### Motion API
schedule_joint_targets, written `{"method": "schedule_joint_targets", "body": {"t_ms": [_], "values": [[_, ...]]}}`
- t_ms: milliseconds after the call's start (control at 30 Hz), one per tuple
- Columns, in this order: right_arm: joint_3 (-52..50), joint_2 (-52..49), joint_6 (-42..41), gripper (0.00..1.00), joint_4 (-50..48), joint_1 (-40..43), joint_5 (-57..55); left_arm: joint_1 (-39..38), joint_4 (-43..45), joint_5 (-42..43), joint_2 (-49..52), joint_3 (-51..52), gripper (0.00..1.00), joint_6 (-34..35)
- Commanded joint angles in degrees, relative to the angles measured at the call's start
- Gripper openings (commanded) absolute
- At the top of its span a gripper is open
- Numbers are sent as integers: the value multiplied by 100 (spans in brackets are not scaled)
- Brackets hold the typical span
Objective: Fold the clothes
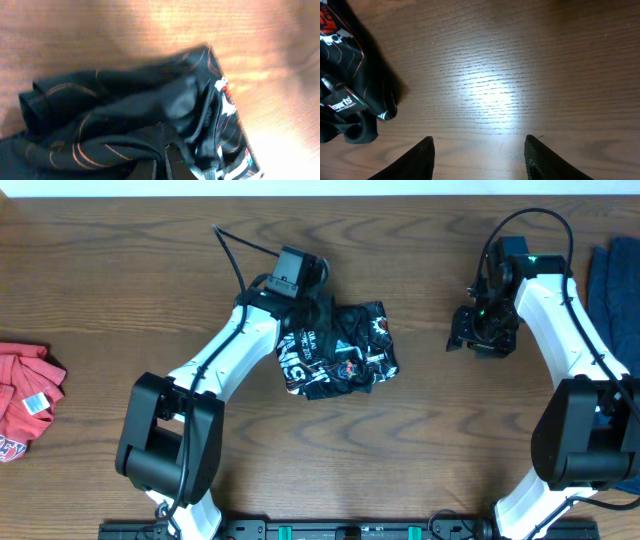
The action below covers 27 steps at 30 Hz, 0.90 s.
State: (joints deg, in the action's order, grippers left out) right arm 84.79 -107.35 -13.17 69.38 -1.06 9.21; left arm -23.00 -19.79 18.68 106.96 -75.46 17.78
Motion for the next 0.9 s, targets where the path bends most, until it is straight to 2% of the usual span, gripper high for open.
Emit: {"method": "schedule_joint_targets", "body": {"t_ms": [0,233,267,300,333,400,433,867], "values": [[-15,9,57,56,-20,24,26,-13,332,136,44,-284,6,409],[-15,9,55,56,-85,24,28,-17,1578,319,44,-308,7,1005],[-15,9,55,56,-85,24,28,-17,1633,310,44,-308,11,1040],[-15,9,55,56,-85,24,26,-17,1650,286,44,-308,26,1062],[-15,9,55,56,-87,26,26,-17,1644,271,48,-306,32,1060],[-15,9,55,56,-87,24,26,-17,1574,273,79,-304,33,1058],[-15,9,55,56,-87,24,26,-17,1558,275,98,-304,46,1056],[-15,9,55,54,-35,24,221,-507,1517,339,885,-304,49,1126]]}}
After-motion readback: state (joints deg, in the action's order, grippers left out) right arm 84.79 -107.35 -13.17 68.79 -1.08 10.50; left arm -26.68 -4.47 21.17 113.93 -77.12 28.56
